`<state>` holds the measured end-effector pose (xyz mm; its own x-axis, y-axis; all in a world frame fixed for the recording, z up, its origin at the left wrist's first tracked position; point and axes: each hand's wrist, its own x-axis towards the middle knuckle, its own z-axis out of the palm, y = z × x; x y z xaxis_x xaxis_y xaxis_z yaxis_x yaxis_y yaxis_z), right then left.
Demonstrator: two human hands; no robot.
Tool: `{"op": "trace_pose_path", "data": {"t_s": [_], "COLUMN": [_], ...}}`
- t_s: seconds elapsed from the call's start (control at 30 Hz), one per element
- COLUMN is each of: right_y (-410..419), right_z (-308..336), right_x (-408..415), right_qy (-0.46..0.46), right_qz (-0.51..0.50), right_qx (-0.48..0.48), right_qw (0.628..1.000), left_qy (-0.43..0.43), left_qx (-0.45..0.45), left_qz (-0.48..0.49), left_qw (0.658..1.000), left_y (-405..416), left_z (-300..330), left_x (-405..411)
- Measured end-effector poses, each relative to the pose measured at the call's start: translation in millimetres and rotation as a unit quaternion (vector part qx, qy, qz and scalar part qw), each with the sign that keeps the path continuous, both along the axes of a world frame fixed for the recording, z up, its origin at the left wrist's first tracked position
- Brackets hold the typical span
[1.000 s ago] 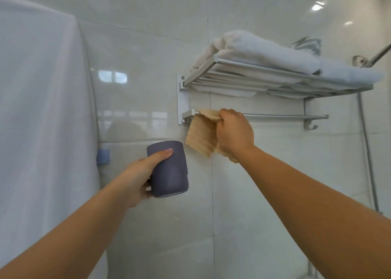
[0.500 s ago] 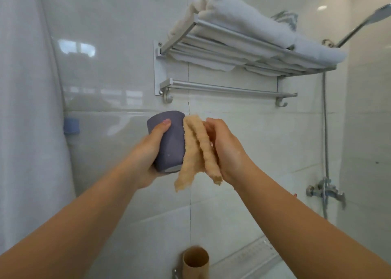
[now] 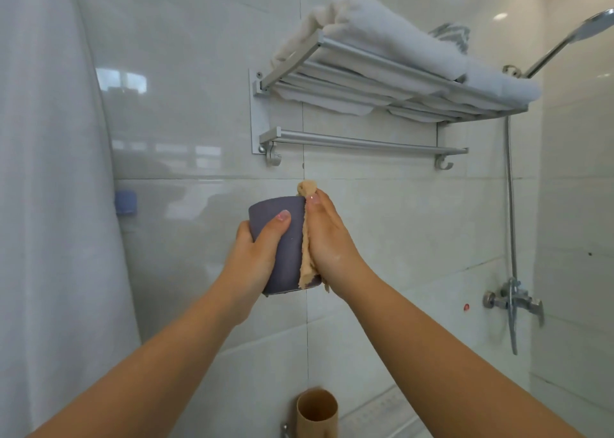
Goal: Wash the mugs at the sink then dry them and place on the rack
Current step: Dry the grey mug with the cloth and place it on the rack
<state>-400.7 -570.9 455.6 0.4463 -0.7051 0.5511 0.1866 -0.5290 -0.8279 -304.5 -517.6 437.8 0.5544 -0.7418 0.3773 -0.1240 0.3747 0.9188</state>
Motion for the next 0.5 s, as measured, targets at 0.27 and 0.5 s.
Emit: {"op": "trace_pose_path", "data": {"t_s": [0.27,0.5], "right_y": [17.3,28.1], "right_z": [-28.9,-29.9], "right_x": [15.4,14.6], "right_qy": [-0.071,-0.009], "right_qz": [-0.058,-0.146], "right_qx": [-0.052,-0.243], "right_qw": [0.994,0.959], "left_qy": [-0.007,-0.028], "left_qx": [-0.02,-0.018], "left_qz": [0.056,0.023], "left_qw": [0.998,0.999], "left_y": [-2.7,0.5], "left_z": [-0.1,2.3], "left_x": [-1.7,2.9]}}
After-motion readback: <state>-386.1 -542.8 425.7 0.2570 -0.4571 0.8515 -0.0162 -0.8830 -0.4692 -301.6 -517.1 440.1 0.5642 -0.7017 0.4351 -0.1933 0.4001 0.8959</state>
